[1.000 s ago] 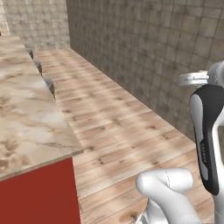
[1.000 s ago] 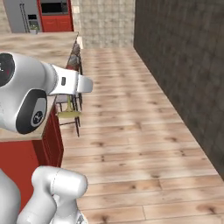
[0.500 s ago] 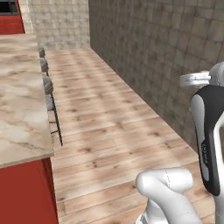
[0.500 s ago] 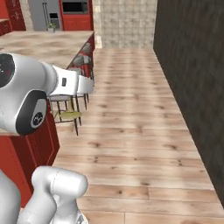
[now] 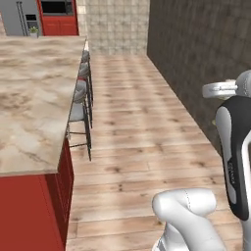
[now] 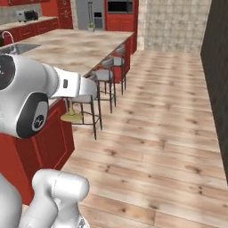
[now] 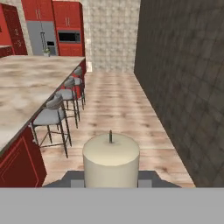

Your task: Get the candle and the beer from the cabinet and move them to the dining counter.

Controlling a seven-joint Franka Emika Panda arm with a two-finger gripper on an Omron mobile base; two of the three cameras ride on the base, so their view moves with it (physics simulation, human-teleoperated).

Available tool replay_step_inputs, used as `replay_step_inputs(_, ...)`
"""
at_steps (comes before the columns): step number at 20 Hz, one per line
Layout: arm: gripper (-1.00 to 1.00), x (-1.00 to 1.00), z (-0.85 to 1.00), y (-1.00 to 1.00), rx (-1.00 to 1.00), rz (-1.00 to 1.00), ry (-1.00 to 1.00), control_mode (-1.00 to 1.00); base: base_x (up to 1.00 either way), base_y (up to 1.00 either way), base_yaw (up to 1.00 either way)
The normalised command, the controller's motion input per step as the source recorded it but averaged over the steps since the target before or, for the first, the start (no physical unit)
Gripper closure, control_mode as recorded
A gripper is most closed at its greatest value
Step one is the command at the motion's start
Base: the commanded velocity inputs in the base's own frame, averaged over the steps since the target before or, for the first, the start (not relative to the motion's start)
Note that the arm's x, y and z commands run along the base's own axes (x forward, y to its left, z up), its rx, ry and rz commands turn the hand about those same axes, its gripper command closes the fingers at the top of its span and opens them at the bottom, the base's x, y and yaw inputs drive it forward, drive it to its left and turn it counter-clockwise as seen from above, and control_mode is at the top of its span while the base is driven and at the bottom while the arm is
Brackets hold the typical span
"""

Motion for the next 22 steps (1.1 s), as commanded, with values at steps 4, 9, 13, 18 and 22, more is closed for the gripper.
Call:
replay_step_inputs(4, 1.0, 0.0, 0.0, 0.0, 0.0, 0.0, 0.0, 1.0, 0.81, -0.27, 0.04)
replay_step_inputs(9, 1.0, 0.0, 0.0, 0.0, 0.0, 0.0, 0.0, 1.0, 0.98, -0.09, 0.0)
replay_step_inputs(13, 1.0, 0.0, 0.0, 0.0, 0.0, 0.0, 0.0, 1.0, 1.0, -0.22, 0.0)
replay_step_inputs(18, 1.0, 0.0, 0.0, 0.0, 0.0, 0.0, 0.0, 1.0, 1.0, -0.3, 0.0)
replay_step_inputs(22, 1.0, 0.0, 0.0, 0.0, 0.0, 0.0, 0.0, 1.0, 1.0, -0.31, 0.0)
